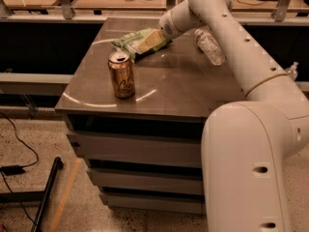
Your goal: Pick green jalapeno chip bag
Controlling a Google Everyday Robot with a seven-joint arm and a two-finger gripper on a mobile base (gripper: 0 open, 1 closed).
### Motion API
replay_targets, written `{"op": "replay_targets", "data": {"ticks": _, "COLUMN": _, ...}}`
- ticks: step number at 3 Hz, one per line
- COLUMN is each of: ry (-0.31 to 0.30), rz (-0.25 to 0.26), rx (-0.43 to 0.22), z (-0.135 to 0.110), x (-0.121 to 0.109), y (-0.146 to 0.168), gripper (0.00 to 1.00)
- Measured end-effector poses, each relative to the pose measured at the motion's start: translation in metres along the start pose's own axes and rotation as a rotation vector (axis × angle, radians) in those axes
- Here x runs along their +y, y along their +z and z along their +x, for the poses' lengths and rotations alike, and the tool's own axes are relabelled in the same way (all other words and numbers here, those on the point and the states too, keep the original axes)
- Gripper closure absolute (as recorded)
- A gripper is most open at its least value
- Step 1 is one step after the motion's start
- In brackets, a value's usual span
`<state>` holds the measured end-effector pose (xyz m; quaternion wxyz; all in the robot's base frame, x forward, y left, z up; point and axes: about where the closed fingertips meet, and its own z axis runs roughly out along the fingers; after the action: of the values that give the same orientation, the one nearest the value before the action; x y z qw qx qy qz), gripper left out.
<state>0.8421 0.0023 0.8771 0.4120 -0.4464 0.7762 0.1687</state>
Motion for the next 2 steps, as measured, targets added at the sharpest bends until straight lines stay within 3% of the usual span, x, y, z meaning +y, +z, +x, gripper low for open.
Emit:
{"op": "replay_targets", "data": {"ticks": 1, "ry": -0.014, "rz": 0.016, "rx": -0.047, "z": 0.001, "x": 0.004, "y": 0.014, "gripper": 0.26}}
{"op": "replay_targets", "data": {"ticks": 2, "ry": -0.012, "rz": 0.048, "rx": 0.002, "z": 0.021, "x": 0.009, "y": 0.031, "gripper": 0.57}}
